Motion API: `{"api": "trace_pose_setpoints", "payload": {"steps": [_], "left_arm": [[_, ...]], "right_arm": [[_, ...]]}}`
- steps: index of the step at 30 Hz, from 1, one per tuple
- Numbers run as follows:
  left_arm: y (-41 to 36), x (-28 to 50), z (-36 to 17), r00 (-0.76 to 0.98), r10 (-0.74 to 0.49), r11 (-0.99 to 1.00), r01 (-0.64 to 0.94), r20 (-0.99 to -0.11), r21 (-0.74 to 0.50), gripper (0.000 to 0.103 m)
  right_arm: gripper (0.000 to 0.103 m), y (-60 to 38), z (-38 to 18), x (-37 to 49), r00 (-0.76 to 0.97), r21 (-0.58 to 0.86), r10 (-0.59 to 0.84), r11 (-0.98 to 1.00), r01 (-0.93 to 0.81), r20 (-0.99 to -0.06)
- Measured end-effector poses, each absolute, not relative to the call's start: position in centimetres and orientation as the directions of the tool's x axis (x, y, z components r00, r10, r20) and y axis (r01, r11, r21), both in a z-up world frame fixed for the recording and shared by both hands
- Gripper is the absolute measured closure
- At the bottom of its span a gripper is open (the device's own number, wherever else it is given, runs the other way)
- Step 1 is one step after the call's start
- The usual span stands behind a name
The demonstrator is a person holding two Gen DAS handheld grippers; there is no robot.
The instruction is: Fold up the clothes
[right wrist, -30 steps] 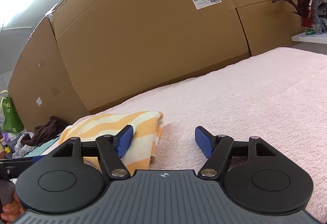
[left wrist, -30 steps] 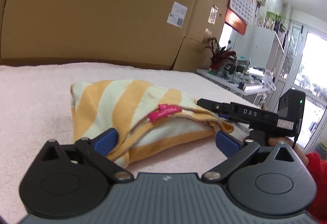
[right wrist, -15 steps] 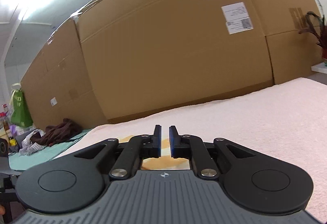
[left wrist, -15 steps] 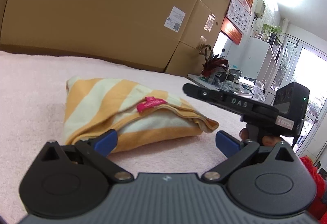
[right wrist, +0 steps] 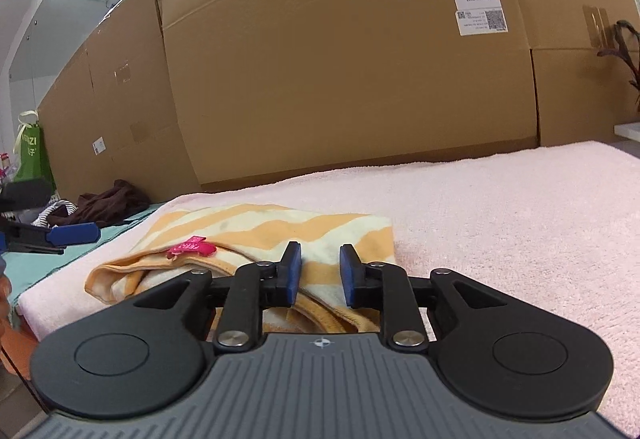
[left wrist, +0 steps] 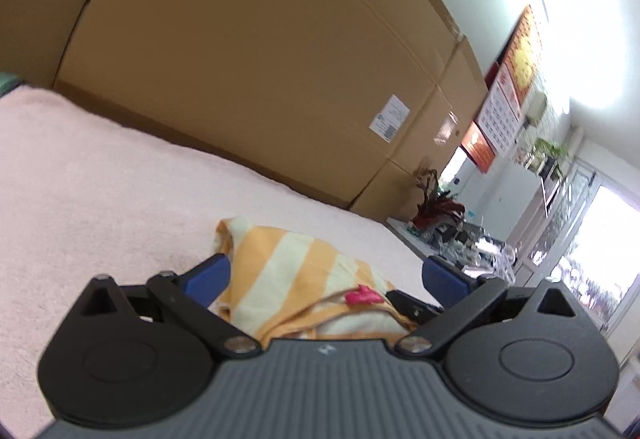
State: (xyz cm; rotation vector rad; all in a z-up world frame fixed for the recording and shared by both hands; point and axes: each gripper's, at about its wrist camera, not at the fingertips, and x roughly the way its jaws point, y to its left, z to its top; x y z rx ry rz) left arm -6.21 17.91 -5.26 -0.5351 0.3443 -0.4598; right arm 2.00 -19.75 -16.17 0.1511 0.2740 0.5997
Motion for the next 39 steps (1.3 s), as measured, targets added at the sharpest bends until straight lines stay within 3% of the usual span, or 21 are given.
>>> {"api": "trace_pose_setpoints", "payload": {"steps": [6,11,18,23,27,31,39], "left_arm": [[18.5,-2.7,-6.9,0.852,-0.453,0.757,0.213,-0.261,-0.618,0.001],[18.4,-0.8,-8.5,0.819,-0.510,0.692,0.208,-0.264,-0.692,0.004],[18.0,0.0,-8.5,0.740,-0.616,0.664,0.302,-0.271,-0.685,0.004],[16.3,0.4,-8.4,0.698,-0.631,0.725,0.374,-0.339,-0.579,0.002],[17.4,0.9,-8.8,0.688,-0.664,0.668,0.366,-0.295,-0.648,0.001],[17.8,1.0,-8.8,0.684,-0.672,0.649,0.361,-0.284,-0.669,0.001],[17.4,2.2,-8.3,0.649,-0.683,0.652,0.335,-0.335,-0.681,0.001]], "right_arm": [[0.081,-20.1,-16.5,2.2,0.785,0.250,0.588,0.804,-0.540,-0.195],[0.081,-20.2,-16.7,2.2,0.781,0.267,0.597,0.795,-0.545,-0.183],[0.081,-20.9,-16.7,2.8,0.754,0.329,0.630,0.763,-0.556,-0.188],[0.077,-21.3,-15.8,2.7,0.735,0.339,0.639,0.759,-0.556,-0.225],[0.073,-23.1,-15.1,2.2,0.764,0.374,0.607,0.775,-0.509,-0.218],[0.054,-25.5,-15.2,4.1,0.734,0.512,0.616,0.746,-0.427,-0.285],[0.054,-24.7,-15.2,7.3,0.539,0.621,0.733,0.662,-0.421,-0.416]]}}
